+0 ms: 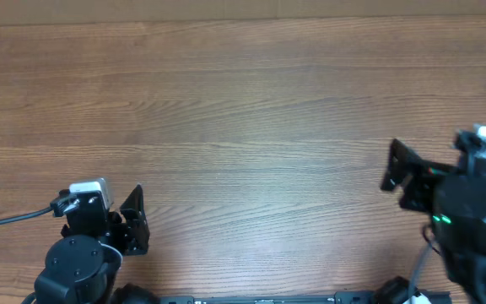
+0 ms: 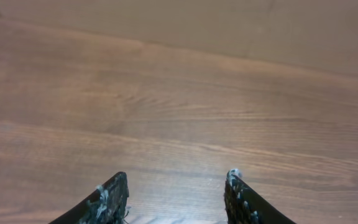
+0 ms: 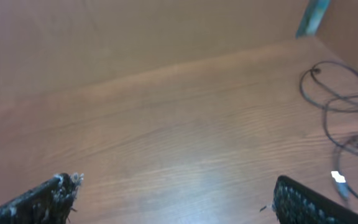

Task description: Untangle cables

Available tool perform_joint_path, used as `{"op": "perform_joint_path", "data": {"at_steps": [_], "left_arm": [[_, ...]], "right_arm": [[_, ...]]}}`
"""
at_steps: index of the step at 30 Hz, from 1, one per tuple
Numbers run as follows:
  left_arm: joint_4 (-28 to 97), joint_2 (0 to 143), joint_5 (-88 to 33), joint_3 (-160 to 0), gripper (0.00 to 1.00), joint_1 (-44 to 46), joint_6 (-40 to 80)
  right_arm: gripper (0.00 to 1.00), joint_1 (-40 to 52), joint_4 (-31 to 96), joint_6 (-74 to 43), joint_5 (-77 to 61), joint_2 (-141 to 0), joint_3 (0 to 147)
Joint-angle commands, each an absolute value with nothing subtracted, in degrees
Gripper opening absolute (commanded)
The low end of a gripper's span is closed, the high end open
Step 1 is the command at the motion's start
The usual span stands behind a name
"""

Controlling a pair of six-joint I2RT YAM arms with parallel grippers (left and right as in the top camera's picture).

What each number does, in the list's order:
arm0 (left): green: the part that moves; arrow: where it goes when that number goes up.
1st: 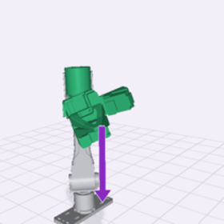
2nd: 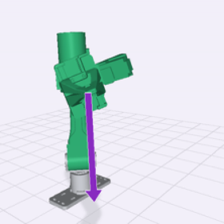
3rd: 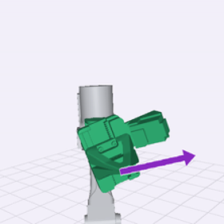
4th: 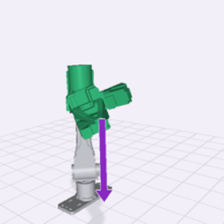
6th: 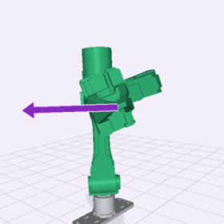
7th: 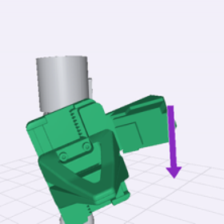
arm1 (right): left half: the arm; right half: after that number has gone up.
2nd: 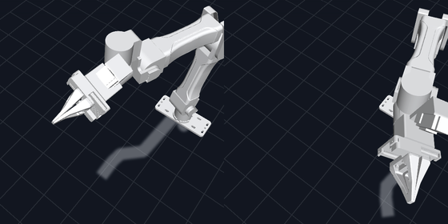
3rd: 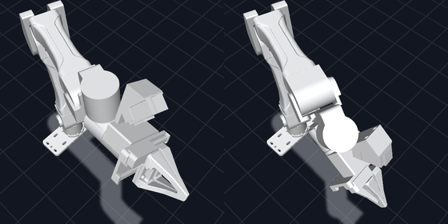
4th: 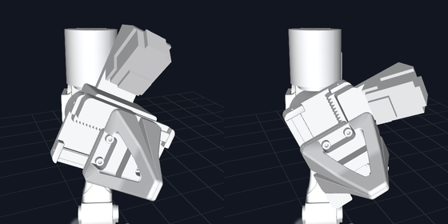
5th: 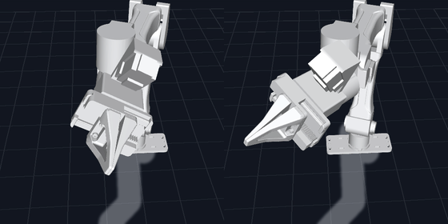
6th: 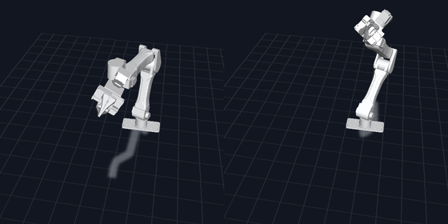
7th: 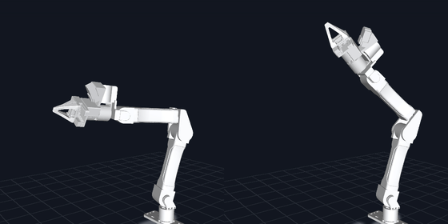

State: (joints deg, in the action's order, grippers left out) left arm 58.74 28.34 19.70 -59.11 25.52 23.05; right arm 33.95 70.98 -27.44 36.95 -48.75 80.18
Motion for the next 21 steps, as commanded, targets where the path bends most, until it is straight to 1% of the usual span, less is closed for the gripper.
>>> {"op": "perform_joint_path", "data": {"at_steps": [1, 4, 5, 6, 9, 11, 15, 16, 19, 21], "left_arm": [[59.9, 27.9, 23.4, -59.0, 0.51, 25.5, 26.9], [60.5, 27.9, 23.2, -58.9, 0.52, 25.5, 28.1], [60.5, 27.9, 23.3, -58.9, 0.54, 25.5, 28.7], [60.4, 27.9, 23.2, -58.9, 0.56, 25.5, 29.0], [60.0, 27.9, 22.9, -58.9, 0.58, 25.5, 29.4], [59.9, 27.9, 22.9, -58.9, 0.58, 25.5, 29.4], [59.5, 27.9, 22.9, -58.9, 0.58, 25.5, 29.4], [59.5, 27.9, 22.9, -58.9, 0.59, 25.5, 29.4], [59.5, 27.9, 22.5, -58.9, 0.59, 25.5, 29.4], [59.4, 27.9, 21.8, -58.9, 0.6, 25.5, 29.5]], "right_arm": [[1.0, 33.8, 65.2, -28.3, 42.1, -48.3, 74.2], [1.0, 32.4, 58.4, -26.3, 42.6, -48.4, 69.4], [1.0, 31.9, 56.8, -25.6, 42.6, -48.4, 68.2], [1.0, 31.3, 55.9, -25.4, 42.6, -48.6, 67.5], [1.0, 30.0, 55.3, -24.8, 42.3, -49.3, 67.2], [1.0, 29.4, 54.0, -19.9, 38.6, -49.4, 67.2], [1.0, 27.3, 49.9, -0.5, 22.1, -49.7, 67.2], [1.0, 26.5, 49.5, 2.2, 20.1, -49.8, 67.2], [1.0, 22.9, 49.1, 7.6, 17.1, -50.4, 67.2], [1.0, 19.6, 48.1, 7.9, 14.7, -51.2, 67.2]]}}
